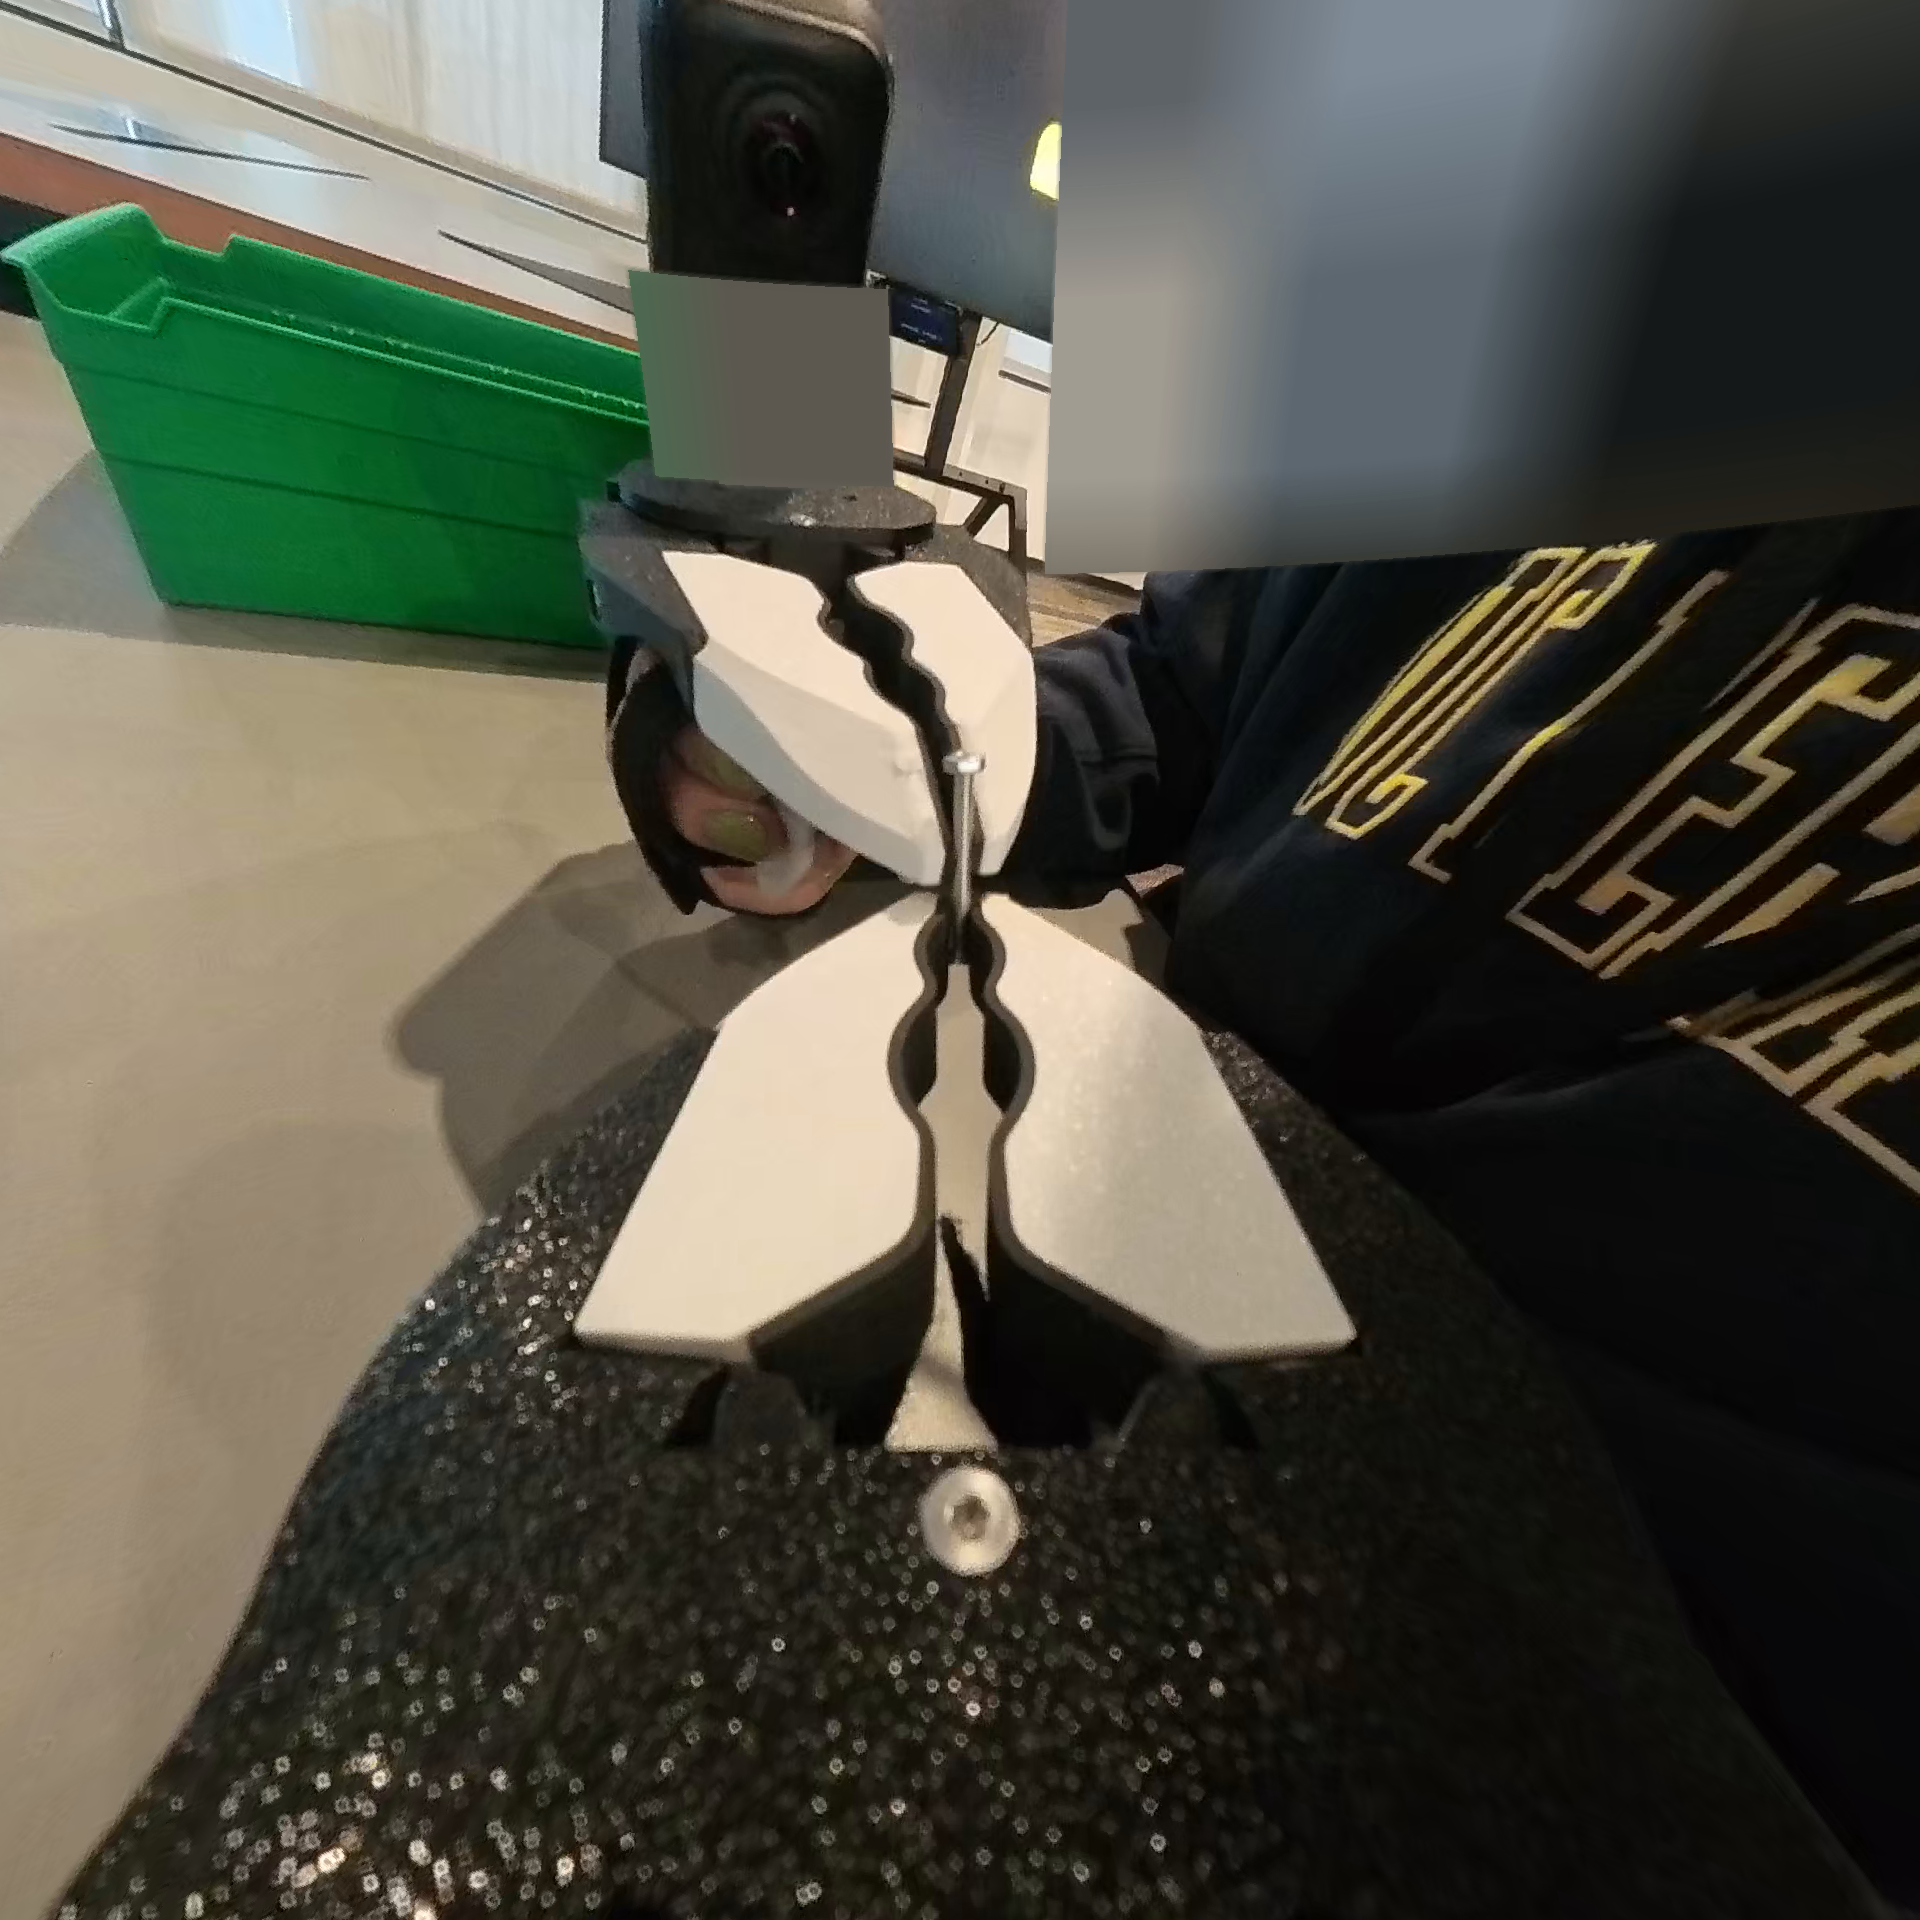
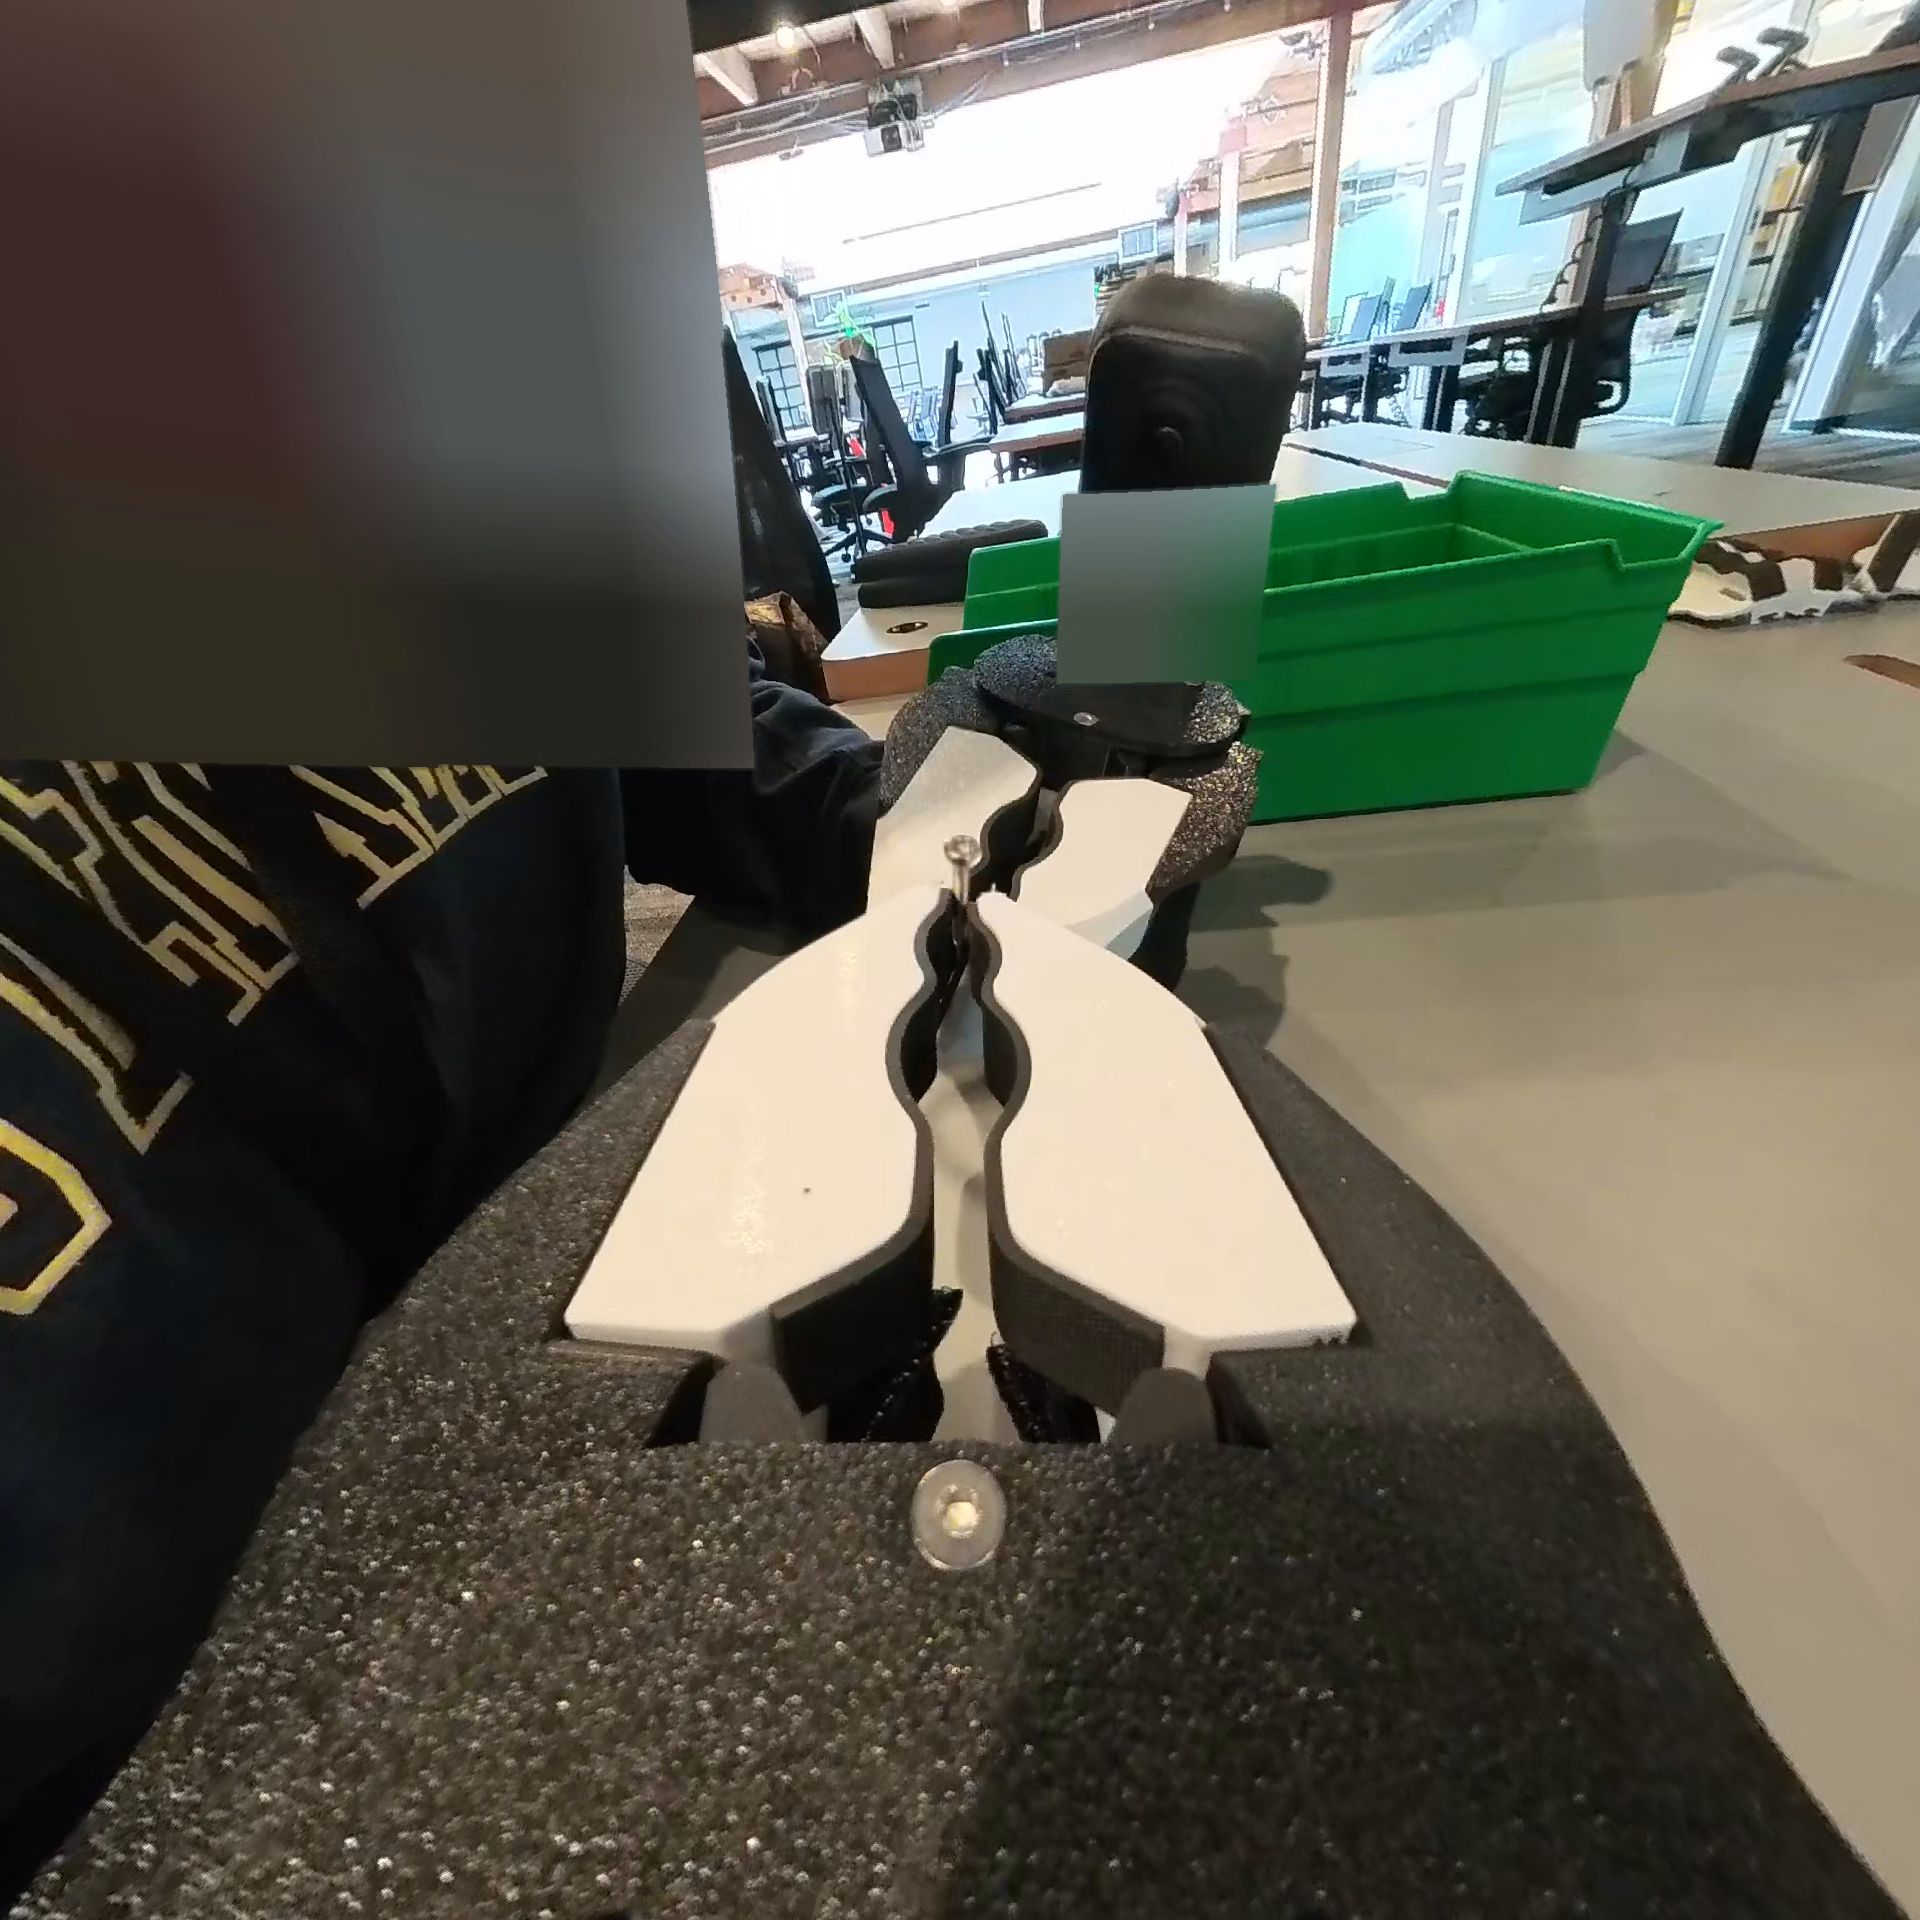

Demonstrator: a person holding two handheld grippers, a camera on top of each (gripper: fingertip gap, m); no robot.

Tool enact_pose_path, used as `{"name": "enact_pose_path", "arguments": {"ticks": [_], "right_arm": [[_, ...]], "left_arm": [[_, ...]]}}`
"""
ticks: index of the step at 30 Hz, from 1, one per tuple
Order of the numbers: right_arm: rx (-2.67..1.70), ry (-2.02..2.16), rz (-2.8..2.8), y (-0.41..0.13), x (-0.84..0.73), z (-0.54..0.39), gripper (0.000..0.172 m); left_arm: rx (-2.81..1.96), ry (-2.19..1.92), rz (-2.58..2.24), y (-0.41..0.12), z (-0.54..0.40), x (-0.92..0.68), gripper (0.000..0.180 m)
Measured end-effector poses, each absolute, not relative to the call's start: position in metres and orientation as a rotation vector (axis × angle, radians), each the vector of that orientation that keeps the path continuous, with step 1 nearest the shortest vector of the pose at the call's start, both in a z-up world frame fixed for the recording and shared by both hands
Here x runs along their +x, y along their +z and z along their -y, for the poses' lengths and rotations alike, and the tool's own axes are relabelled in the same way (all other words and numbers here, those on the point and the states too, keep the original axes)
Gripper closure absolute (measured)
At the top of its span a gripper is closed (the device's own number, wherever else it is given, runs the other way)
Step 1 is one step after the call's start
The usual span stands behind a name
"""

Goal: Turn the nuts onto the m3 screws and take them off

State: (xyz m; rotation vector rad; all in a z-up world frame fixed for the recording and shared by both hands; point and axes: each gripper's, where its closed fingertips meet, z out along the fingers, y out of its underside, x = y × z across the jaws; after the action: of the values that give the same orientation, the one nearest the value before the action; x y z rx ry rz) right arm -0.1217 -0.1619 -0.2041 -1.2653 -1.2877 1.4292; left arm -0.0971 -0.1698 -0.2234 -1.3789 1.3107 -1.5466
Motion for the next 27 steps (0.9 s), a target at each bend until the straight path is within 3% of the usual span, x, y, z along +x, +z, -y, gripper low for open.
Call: {"name": "enact_pose_path", "arguments": {"ticks": [1, 9, 15, 27], "right_arm": [[-1.269, 1.423, 1.288, -0.204, -0.122, 0.161, 0.169], [-1.319, 1.38, 1.298, -0.208, -0.118, 0.154, 0.17], [-1.372, 1.328, 1.344, -0.218, -0.116, 0.152, 0.171], [-1.365, 1.242, 1.383, -0.223, -0.116, 0.15, 0.169]], "left_arm": [[-1.383, -1.544, -1.31, -0.224, 0.17, -0.097, 0.178], [-1.418, -1.507, -1.273, -0.225, 0.164, -0.096, 0.177], [-1.461, -1.429, -1.282, -0.231, 0.157, -0.097, 0.158], [-1.493, -1.376, -1.309, -0.237, 0.157, -0.096, 0.177]]}}
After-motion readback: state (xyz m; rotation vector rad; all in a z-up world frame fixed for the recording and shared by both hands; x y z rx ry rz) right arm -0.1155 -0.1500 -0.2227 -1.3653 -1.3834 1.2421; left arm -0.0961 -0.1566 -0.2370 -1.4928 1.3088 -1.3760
